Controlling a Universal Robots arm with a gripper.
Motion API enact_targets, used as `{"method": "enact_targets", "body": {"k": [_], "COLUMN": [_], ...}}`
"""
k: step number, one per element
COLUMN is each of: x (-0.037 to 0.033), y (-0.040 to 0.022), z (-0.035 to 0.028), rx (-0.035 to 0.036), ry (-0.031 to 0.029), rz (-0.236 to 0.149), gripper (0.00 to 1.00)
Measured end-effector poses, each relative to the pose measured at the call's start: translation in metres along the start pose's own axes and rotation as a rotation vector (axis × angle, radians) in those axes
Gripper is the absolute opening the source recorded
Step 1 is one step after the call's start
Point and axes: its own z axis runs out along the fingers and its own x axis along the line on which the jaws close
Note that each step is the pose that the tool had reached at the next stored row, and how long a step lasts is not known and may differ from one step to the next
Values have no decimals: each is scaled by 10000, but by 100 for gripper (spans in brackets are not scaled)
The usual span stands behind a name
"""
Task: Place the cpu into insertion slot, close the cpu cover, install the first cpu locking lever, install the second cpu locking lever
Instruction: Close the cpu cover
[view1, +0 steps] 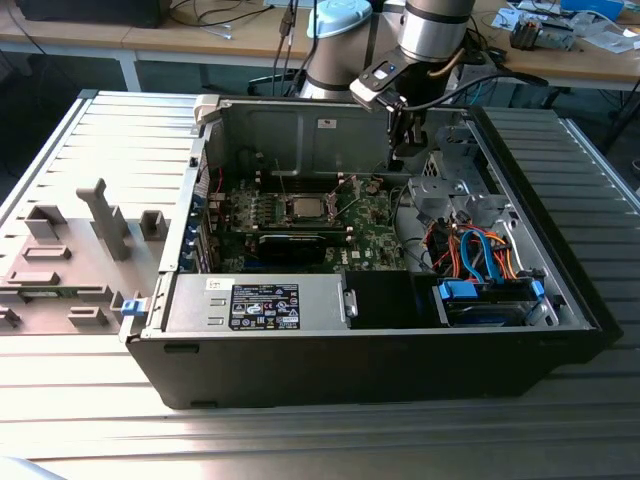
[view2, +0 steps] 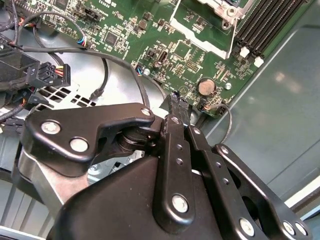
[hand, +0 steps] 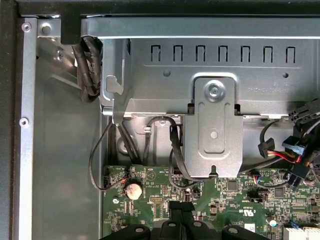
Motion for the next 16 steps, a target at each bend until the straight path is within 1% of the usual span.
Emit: {"method": "enact_targets", "body": {"k": [3,6,7,8,9,10,11,12,16], "x": [1,1,2,3,4,5,5,6,8], "y": [-15,-75,-105,-139,-187,-227,-258,-277,-387], "z": [0,1,2,4,4,5,6,6,8], "rx": [1,-1,-3,-6,-12,-18,-23,-27,-46], "ry": [0,25,56,104,161,202,231,246,317], "rz": [0,-1,-2,-2,-5,-4,-4,-5,-7], "gripper": [11,11,11,11,11,11,11,11,11]}}
